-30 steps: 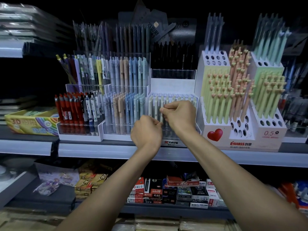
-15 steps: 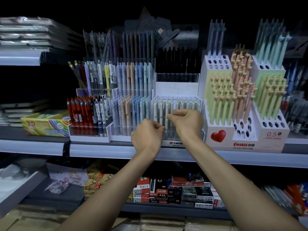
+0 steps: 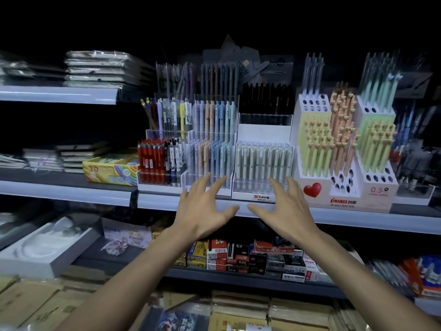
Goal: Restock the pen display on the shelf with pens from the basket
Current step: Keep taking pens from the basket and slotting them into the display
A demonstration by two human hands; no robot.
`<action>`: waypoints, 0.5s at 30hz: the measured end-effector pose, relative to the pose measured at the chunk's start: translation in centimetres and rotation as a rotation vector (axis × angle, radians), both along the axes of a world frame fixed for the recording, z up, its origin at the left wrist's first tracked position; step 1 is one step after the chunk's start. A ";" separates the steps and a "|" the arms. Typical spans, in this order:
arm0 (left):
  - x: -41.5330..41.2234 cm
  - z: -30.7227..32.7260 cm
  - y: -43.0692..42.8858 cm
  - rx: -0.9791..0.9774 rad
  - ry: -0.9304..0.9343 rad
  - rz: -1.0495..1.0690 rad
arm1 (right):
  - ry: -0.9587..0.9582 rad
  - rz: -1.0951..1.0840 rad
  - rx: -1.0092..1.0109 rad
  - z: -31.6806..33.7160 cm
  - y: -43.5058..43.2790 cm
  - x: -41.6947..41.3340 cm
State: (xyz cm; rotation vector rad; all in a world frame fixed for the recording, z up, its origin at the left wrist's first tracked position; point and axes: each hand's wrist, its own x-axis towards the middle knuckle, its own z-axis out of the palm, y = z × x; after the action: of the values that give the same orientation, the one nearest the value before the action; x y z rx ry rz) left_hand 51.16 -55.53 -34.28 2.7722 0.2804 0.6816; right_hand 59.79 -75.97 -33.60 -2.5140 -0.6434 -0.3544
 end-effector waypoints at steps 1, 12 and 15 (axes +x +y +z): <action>-0.8 -0.2 0.1 0.029 0.027 0.005 | 0.000 -0.013 -0.095 -0.3 -0.3 -0.5; -6.7 -3.6 1.1 0.179 0.131 0.020 | -0.028 0.029 -0.391 -3.0 -2.1 -4.7; -7.6 -5.9 1.0 0.169 0.163 0.007 | -0.002 0.054 -0.379 -5.2 -1.9 -5.7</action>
State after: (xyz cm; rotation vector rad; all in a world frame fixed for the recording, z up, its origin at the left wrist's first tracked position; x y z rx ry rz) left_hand 43.61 -54.52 -40.20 2.9954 0.2774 0.5027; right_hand 54.05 -77.83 -38.79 -2.8457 -0.8444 -0.2321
